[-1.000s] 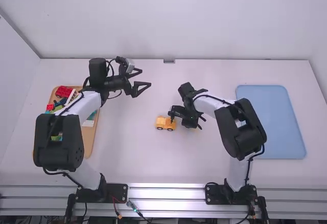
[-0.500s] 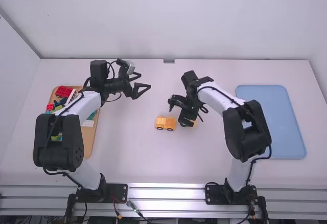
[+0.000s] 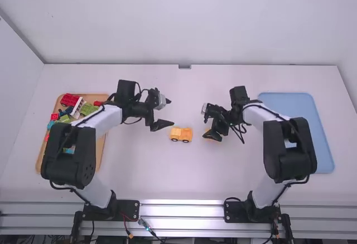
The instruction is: Assemble lego blocks to make yellow taxi
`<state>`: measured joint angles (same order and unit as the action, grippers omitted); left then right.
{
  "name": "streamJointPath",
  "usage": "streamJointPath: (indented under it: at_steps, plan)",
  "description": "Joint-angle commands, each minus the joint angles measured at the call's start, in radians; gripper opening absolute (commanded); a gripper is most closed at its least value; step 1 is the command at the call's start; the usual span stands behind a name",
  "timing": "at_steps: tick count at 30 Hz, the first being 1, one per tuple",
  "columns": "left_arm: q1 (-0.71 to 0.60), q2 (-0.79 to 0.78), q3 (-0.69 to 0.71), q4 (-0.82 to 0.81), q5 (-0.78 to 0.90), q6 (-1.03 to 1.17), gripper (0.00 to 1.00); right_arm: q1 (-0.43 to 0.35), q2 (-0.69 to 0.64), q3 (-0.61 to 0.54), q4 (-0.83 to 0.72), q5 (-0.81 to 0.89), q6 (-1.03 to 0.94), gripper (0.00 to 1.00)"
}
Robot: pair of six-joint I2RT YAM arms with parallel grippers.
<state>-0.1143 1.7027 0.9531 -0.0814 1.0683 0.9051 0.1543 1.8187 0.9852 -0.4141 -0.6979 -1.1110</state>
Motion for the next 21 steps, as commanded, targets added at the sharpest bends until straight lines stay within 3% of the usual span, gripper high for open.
streamJointPath:
  at_steps: [1, 10, 13, 17, 21]
  plan:
    - [-0.039, 0.003, -0.032, 0.013, 0.0, 0.1, 0.99, -0.023, 0.0, -0.076, 0.064, -0.118, -0.015, 0.99]
    - [-0.09, 0.003, -0.121, 0.197, -0.004, 0.027, 0.99, -0.085, 0.001, -0.31, 0.43, -0.143, -0.012, 0.99]
    - [-0.087, 0.003, -0.134, 0.245, -0.003, -0.033, 0.99, -0.095, 0.001, -0.337, 0.461, -0.143, -0.019, 1.0]
    - [-0.087, 0.003, -0.14, 0.256, -0.003, -0.053, 0.99, -0.105, 0.001, -0.345, 0.483, -0.113, 0.002, 0.92]
    - [-0.094, 0.003, -0.14, 0.251, -0.003, -0.053, 0.99, -0.109, 0.008, -0.339, 0.486, -0.106, 0.003, 0.93]
